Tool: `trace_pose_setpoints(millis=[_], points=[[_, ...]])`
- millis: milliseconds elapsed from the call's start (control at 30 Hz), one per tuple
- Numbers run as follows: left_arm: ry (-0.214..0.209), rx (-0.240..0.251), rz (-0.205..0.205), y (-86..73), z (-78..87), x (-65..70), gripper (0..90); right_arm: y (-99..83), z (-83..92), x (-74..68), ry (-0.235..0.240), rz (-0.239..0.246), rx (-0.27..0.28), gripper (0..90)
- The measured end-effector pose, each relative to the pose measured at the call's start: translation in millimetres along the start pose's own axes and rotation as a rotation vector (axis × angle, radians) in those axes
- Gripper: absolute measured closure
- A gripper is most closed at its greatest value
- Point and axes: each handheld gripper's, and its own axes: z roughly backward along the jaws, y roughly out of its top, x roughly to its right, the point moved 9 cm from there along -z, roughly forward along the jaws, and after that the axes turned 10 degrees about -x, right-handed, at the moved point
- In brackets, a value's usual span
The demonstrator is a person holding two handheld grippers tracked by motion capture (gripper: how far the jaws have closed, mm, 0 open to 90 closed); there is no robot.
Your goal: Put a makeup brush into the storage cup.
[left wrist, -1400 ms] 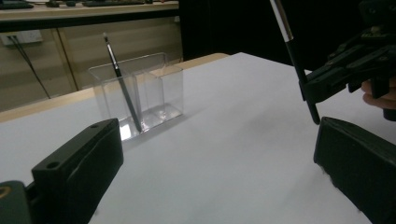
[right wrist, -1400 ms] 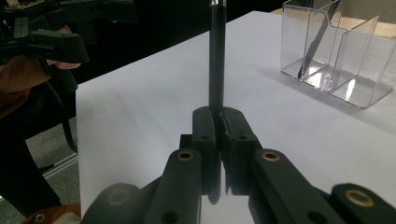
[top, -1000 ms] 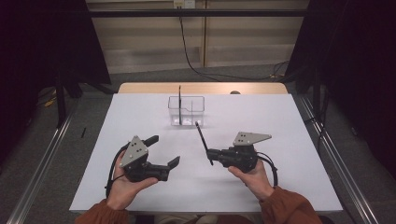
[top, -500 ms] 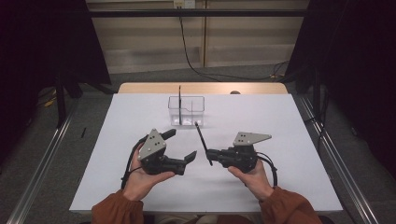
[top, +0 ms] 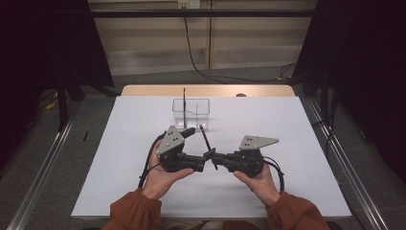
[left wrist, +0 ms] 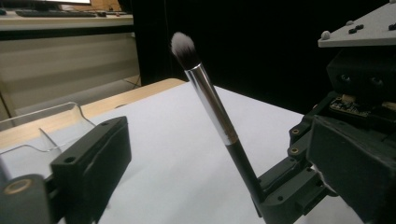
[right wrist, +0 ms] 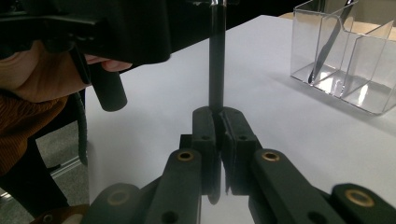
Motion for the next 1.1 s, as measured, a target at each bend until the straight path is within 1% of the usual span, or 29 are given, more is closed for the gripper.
trace_pose_setpoints(millis=[100,133,233,267,333,367,400,433,500,567,633,700,767,867,1000,1033,1100], points=[[0.002,-0.006,-0.002,1.0,-5.8,0.8,8.3,0.2,0.1,0.4,-0.001,-0.002,0.001,84.8],[-0.006,-0.006,0.005,1.8,-7.4,2.0,8.4,0.3,0.1,0.4,-0.001,-0.003,0.002,84.8],[-0.018,-0.009,-0.003,3.1,-11.1,4.6,9.2,0.5,0.7,1.6,-0.007,-0.002,0.005,84.8],[-0.018,-0.013,-0.005,2.7,-11.8,4.8,12.0,0.7,1.2,2.1,-0.009,-0.003,0.007,84.8],[-0.023,-0.015,0.008,2.3,-13.0,4.4,18.9,0.9,2.2,3.0,-0.012,-0.005,0.009,84.8],[-0.013,-0.013,0.008,2.5,-13.5,2.9,21.3,1.0,2.5,3.5,-0.014,-0.006,0.010,84.8],[-0.012,-0.018,0.015,2.3,-13.8,1.8,24.6,1.0,2.6,3.7,-0.015,-0.006,0.011,84.8],[-0.020,-0.022,0.035,2.1,-14.3,1.3,27.4,0.8,2.6,3.9,-0.016,-0.006,0.010,84.8],[-0.018,-0.034,0.051,0.8,-14.9,0.2,30.8,0.6,2.4,4.1,-0.019,-0.006,0.009,84.8],[-0.015,-0.043,0.064,-0.7,-14.3,-1.2,39.3,0.2,2.0,4.2,-0.020,-0.006,0.006,84.8],[-0.009,-0.049,0.073,-1.8,-14.0,-2.9,42.8,-0.7,1.3,5.9,-0.032,-0.005,-0.002,84.8],[-0.011,-0.057,0.083,-2.9,-14.2,-4.0,45.6,-1.5,1.1,7.3,-0.030,-0.013,-0.004,84.8],[-0.020,-0.058,0.083,-3.1,-14.0,-3.8,50.3,-1.8,1.2,8.3,-0.033,-0.018,-0.003,84.9],[-0.044,-0.056,0.085,-2.6,-13.4,-2.2,59.1,-2.0,1.0,8.0,-0.030,-0.018,-0.005,84.8],[-0.056,-0.044,0.096,-1.7,-13.4,-1.8,64.0,-2.9,-0.7,6.9,-0.022,-0.012,-0.013,84.8],[-0.075,-0.042,0.097,-1.8,-13.1,-0.4,68.4,-3.0,-0.9,6.9,-0.022,-0.013,-0.014,84.8],[-0.071,-0.037,0.099,-1.8,-12.8,0.0,74.7,-3.2,-1.2,7.5,-0.024,-0.012,-0.015,84.8]])
